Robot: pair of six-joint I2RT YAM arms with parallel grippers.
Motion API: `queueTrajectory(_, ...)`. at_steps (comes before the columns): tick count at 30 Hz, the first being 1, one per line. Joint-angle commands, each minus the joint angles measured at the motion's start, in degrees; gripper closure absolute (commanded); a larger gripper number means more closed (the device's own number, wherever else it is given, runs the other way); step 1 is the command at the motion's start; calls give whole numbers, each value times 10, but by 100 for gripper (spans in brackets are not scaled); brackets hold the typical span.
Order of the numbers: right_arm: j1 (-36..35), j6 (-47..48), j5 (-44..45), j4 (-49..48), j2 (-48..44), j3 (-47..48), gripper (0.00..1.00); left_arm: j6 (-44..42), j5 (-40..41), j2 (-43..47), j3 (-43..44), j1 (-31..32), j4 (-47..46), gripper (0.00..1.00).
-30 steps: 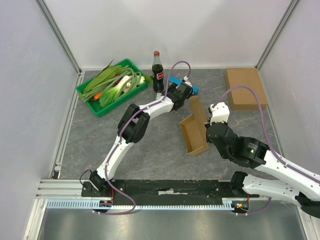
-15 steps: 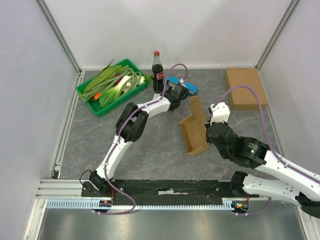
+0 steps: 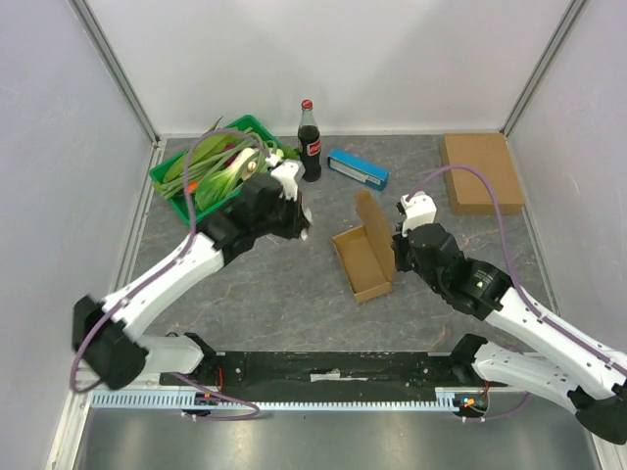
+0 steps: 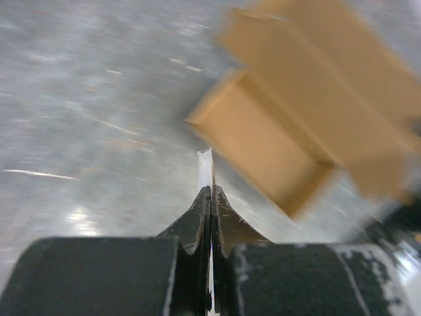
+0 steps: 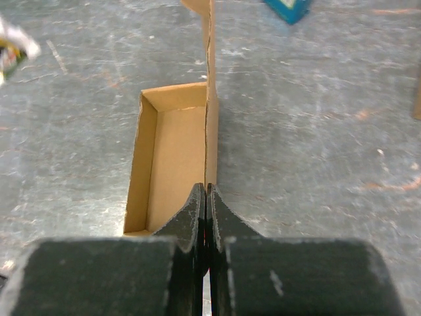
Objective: Fold the paper box
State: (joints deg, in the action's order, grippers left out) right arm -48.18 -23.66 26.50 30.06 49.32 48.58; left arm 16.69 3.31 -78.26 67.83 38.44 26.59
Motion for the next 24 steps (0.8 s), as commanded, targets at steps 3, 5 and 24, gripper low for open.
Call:
queueTrajectory(3, 36, 79, -206, -111, 52, 6, 100, 198, -401, 125, -192, 8, -245, 98)
queueTrajectory(5, 49, 100, -240, -133, 60, 6, 100, 210, -397, 119, -202, 9, -254, 98)
queueTrajectory(24, 182, 232, -448, -178, 208, 64, 100, 113, -91, 119, -246, -8, -207, 3)
